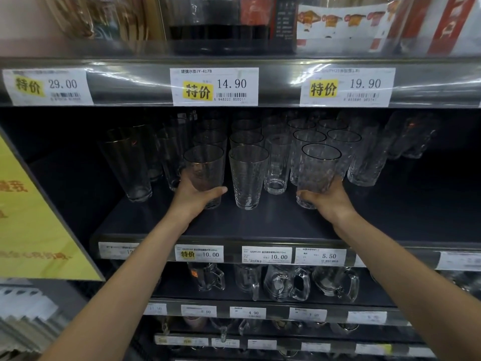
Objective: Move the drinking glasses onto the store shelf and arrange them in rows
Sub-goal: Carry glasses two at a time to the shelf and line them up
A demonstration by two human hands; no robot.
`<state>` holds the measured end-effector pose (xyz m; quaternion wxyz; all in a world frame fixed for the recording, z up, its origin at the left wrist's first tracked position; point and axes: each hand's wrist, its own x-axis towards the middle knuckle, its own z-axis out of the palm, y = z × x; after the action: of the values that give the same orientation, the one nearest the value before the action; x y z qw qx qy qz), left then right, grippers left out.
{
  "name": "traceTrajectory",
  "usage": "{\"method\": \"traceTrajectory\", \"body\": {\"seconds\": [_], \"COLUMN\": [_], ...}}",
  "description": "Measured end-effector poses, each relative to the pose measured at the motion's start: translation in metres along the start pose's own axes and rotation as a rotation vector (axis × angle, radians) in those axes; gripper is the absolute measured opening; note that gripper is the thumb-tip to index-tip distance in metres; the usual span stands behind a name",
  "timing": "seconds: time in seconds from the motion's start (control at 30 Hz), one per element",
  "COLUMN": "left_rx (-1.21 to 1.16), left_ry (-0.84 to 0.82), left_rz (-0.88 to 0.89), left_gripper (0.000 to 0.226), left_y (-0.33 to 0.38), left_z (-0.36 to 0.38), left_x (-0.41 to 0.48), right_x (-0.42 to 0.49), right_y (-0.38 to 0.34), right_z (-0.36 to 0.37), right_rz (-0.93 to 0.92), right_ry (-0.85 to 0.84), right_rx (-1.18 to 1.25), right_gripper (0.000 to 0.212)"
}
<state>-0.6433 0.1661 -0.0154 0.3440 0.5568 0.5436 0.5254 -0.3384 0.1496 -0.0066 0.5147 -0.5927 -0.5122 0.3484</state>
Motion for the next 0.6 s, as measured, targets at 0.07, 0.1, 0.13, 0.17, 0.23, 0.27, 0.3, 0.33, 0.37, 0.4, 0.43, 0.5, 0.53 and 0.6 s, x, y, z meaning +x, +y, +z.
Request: {"method": "traceTrajectory", "body": {"seconds": [0.07, 0.1, 0.13, 0.17, 0.23, 0.27, 0.3, 0.33, 0.37, 0.4, 0.43, 0.5, 0.53, 0.6], "left_rx": [-0.017, -0.026, -0.030, -0.031, -0.031, -0.033, -0.034, -0.036, -0.034, -0.035, -0.038, -0.040, -0.040, -0.035], "left_ry": [0.011, 0.020, 0.028, 0.035, 0.044, 0.045, 0.048, 0.050, 0.051, 0.050, 0.049, 0.041, 0.035, 0.017], "left_rz": [-0.003, 0.000, 0.006, 0.013, 0.023, 0.024, 0.021, 0.024, 0.029, 0.034, 0.034, 0.032, 0.032, 0.032], "left_gripper": [0.084, 0.081, 0.080, 0.079, 0.078, 0.077, 0.077, 0.077, 0.077, 0.076, 0.077, 0.078, 0.079, 0.081], "left_y": [-0.0007, -0.0012, -0.0011, -0.0013, -0.0013, -0.0007, -0.0008, -0.0013, -0.0011, -0.0005, -0.0014, -0.0025, -0.0034, -0.0058], "left_z": [0.0024, 0.0037, 0.0052, 0.0064, 0.0080, 0.0083, 0.0088, 0.0085, 0.0086, 0.0087, 0.0088, 0.0083, 0.0079, 0.0065], "left_x": [0.0005, 0.0011, 0.0010, 0.0011, 0.0006, 0.0000, -0.0001, -0.0003, -0.0003, -0.0007, 0.0000, 0.0012, 0.0019, 0.0036], "right_x": [0.0010, 0.0012, 0.0024, 0.0030, 0.0048, 0.0053, 0.0052, 0.0052, 0.0049, 0.0051, 0.0050, 0.0049, 0.0045, 0.0031], "right_y": [0.0005, 0.0002, 0.0010, 0.0014, 0.0034, 0.0042, 0.0044, 0.0047, 0.0040, 0.0035, 0.0027, 0.0024, 0.0023, 0.0018], "right_z": [0.0007, 0.0011, 0.0013, 0.0014, 0.0011, 0.0008, 0.0005, 0.0006, 0.0006, 0.0009, 0.0010, 0.0016, 0.0017, 0.0017], "right_rz": [0.002, 0.005, 0.009, 0.010, 0.014, 0.019, 0.024, 0.030, 0.033, 0.036, 0.037, 0.034, 0.032, 0.026], "right_ry": [0.000, -0.003, -0.005, -0.005, -0.008, -0.008, -0.010, -0.010, -0.010, -0.010, -0.011, -0.010, -0.009, -0.005], "right_rx": [-0.012, -0.016, -0.021, -0.021, -0.022, -0.025, -0.023, -0.020, -0.015, -0.015, -0.016, -0.016, -0.017, -0.013], "right_gripper": [0.074, 0.074, 0.073, 0.073, 0.073, 0.073, 0.073, 0.073, 0.073, 0.073, 0.073, 0.073, 0.072, 0.070]}}
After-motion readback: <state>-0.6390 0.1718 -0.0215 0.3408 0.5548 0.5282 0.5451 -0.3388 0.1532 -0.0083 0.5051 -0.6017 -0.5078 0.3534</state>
